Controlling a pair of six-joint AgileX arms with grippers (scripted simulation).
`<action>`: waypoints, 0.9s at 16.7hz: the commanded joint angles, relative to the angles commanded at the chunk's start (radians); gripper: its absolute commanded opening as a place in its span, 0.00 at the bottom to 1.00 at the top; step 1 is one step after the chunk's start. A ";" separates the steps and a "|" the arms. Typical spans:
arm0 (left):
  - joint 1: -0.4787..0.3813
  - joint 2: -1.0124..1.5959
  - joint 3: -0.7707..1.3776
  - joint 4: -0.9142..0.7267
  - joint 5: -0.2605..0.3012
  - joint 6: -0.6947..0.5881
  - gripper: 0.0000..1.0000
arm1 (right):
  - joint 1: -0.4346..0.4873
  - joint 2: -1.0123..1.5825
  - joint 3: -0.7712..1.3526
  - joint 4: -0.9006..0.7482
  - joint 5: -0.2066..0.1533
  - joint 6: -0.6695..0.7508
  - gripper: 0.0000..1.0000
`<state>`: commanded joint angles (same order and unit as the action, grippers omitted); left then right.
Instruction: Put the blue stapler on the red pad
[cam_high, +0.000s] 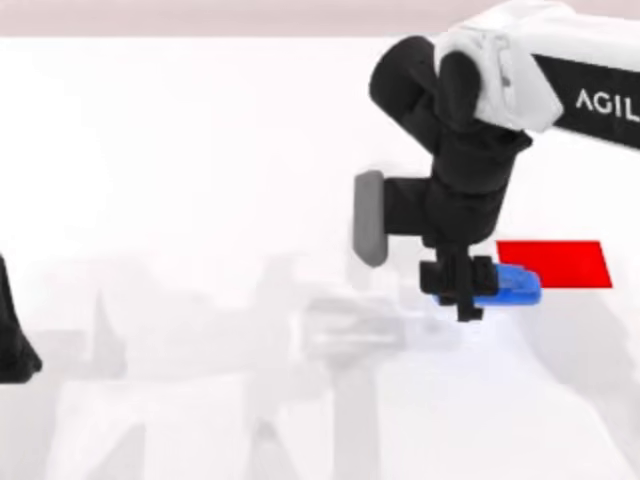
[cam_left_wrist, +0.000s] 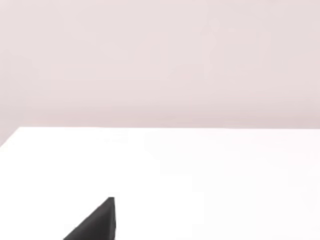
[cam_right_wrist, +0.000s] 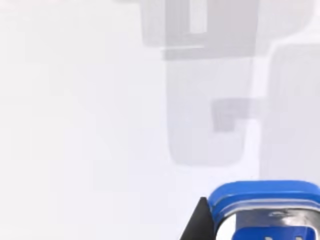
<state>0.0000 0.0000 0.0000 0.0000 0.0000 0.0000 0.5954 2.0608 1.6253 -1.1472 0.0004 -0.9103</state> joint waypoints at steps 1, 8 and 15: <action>0.000 0.000 0.000 0.000 0.000 0.000 1.00 | 0.001 -0.012 0.028 -0.039 0.000 0.000 0.00; 0.000 0.000 0.000 0.000 0.000 0.000 1.00 | -0.003 -0.033 0.067 -0.090 0.000 0.002 0.00; 0.000 0.000 0.000 0.000 0.000 0.000 1.00 | -0.046 -0.035 0.125 -0.020 0.040 0.289 0.00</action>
<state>0.0000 0.0000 0.0000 0.0000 0.0000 0.0000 0.5496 2.0260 1.7501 -1.1675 0.0401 -0.6210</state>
